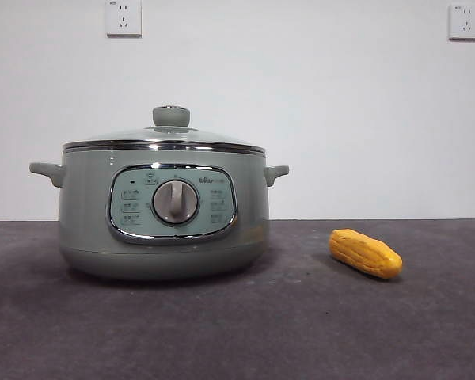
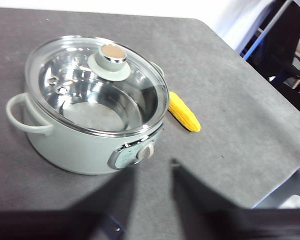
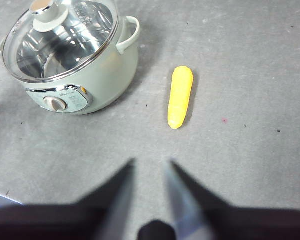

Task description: Pick up the corn,open the lid,put the corn in the pot,close the lid

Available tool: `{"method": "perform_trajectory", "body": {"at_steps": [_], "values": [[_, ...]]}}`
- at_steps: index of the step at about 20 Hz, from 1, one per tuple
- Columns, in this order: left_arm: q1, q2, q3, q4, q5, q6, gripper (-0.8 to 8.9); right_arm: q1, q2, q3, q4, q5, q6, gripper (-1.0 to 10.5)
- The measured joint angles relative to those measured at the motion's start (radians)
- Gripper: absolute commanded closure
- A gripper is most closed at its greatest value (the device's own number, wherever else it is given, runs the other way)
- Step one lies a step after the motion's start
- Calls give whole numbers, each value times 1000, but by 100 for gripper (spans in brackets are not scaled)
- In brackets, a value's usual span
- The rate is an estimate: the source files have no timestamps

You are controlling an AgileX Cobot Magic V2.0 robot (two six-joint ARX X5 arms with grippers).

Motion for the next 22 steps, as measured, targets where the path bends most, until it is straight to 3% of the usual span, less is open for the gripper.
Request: {"method": "perform_trajectory", "body": {"at_steps": [1,12,17,22], "values": [[0,5,2,-1,2,-1,283,0,0,0,0,0,0,436],[-3,15,55,-1,5,-3,283,0,68,0,43,-27,11,442],[-3,30,55,21,5,-4,283,13,228,3,141,-30,37,444],[-3,72,55,25,5,-4,283,111,484,3,244,8,45,447]]}}
